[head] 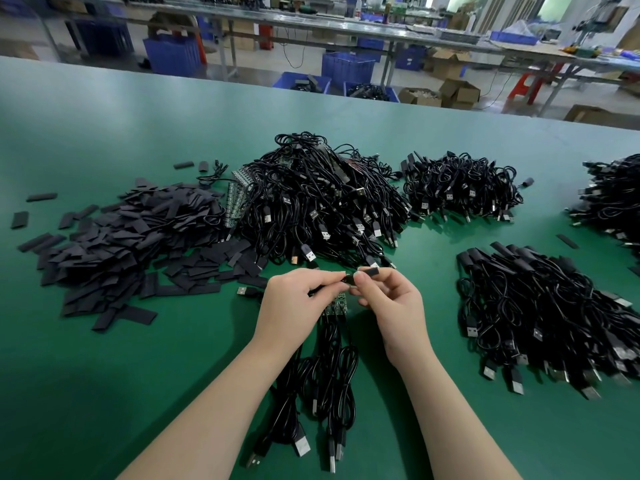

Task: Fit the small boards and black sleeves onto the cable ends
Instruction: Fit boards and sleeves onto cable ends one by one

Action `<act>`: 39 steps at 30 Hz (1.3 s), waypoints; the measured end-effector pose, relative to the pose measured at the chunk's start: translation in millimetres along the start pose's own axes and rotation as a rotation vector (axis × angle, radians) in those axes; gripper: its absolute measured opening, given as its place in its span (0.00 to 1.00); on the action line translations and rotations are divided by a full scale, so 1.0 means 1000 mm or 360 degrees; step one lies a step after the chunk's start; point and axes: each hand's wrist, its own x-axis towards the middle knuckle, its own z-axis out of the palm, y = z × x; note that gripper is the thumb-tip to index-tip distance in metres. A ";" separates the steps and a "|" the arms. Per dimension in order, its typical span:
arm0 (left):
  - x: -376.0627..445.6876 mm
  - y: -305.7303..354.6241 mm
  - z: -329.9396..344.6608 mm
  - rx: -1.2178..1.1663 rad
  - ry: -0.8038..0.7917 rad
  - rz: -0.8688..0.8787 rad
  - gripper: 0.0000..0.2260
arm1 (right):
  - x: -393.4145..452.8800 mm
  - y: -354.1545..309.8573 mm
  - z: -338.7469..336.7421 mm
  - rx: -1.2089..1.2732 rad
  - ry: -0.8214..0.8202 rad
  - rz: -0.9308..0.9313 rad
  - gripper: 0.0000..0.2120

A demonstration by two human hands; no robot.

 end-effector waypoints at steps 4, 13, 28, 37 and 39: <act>-0.002 0.000 0.001 -0.0020 0.0021 -0.0003 0.08 | 0.000 0.000 -0.001 0.0013 -0.0006 0.0001 0.07; 0.002 -0.002 0.001 0.0054 0.0005 0.0065 0.08 | -0.001 0.001 0.003 -0.0063 0.0054 0.0002 0.04; 0.000 0.001 0.002 -0.0023 0.0011 0.0091 0.09 | -0.001 0.005 0.004 -0.0185 0.0043 -0.0069 0.09; 0.000 0.002 0.002 0.0142 0.0015 0.0234 0.08 | 0.000 0.005 0.004 -0.0186 0.0002 -0.0032 0.09; 0.000 0.001 0.002 0.0166 0.0011 0.0232 0.08 | 0.001 0.005 0.004 -0.0186 0.0000 -0.0021 0.07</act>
